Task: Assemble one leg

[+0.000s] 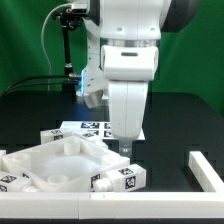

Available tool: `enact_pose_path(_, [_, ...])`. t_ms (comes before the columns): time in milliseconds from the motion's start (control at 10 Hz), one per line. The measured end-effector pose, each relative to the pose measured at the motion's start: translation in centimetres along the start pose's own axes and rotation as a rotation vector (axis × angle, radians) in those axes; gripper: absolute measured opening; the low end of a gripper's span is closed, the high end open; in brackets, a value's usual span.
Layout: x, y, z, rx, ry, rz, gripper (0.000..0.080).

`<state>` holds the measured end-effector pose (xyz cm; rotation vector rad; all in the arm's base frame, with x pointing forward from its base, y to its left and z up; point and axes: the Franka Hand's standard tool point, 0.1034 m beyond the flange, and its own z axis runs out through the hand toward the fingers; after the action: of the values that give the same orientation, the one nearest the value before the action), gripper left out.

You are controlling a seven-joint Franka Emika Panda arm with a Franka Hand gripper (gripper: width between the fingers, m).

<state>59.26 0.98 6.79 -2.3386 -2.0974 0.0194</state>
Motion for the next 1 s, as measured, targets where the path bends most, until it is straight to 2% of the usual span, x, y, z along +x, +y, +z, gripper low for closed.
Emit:
enact_pose_path(100, [0.1,-0.1,0.6,0.005,0.001,0.001,0.0649])
enact_pose_path(500, [0.0,-0.1,1.2,0.002,0.004,0.002,0.0649])
enact_pose_path(1000, [1.3,-0.9,4.0,0.037,0.014,0.01,0.0649])
